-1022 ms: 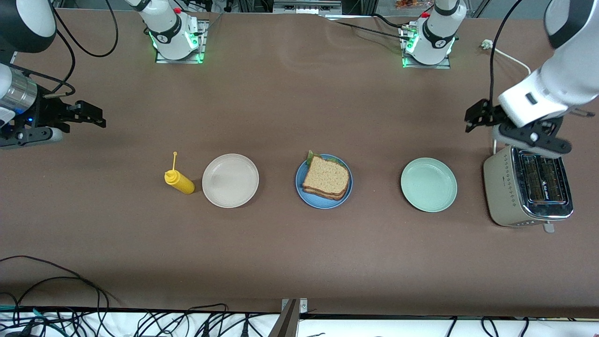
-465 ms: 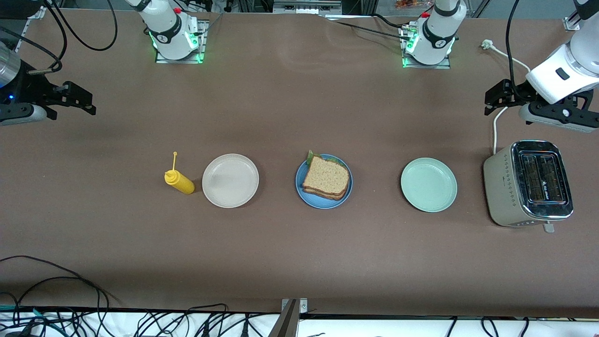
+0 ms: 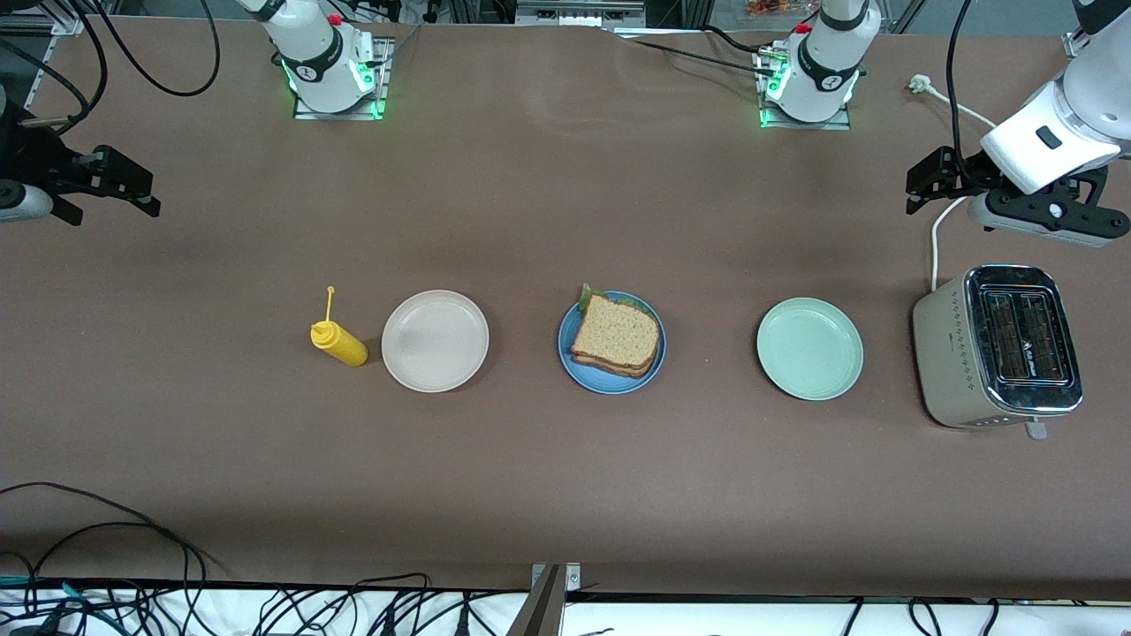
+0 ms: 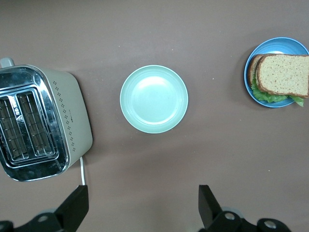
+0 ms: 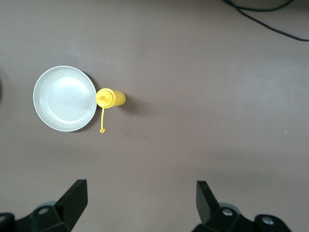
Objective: Make sandwich in blue plate with both arms
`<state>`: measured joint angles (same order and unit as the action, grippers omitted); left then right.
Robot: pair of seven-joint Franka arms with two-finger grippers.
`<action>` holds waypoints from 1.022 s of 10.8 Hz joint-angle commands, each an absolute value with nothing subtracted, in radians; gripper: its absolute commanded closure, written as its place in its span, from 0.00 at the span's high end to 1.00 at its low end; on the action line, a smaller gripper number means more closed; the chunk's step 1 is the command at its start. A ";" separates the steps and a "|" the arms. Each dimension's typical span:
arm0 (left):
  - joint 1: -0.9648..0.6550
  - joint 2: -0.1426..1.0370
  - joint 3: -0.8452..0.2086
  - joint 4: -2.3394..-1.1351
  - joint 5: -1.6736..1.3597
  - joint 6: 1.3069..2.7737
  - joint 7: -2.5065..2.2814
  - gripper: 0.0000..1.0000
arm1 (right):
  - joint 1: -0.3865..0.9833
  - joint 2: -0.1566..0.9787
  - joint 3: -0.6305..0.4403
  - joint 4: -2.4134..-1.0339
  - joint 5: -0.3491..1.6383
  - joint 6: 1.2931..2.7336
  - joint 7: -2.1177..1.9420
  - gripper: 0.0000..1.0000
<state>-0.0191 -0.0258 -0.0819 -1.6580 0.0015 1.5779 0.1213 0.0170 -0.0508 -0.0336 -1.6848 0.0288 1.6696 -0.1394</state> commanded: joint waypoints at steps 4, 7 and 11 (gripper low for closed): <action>-0.014 -0.018 -0.083 -1.637 0.023 1.548 0.078 1.00 | 0.011 -0.049 -0.052 -1.660 0.015 1.658 -0.149 1.00; -0.014 -0.018 -0.083 -1.637 0.023 1.546 0.066 1.00 | 0.011 -0.048 -0.052 -1.654 0.006 1.657 -0.150 1.00; -0.009 -0.017 -0.081 -1.635 0.023 1.545 0.066 1.00 | 0.009 -0.046 -0.052 -1.654 0.005 1.658 -0.149 1.00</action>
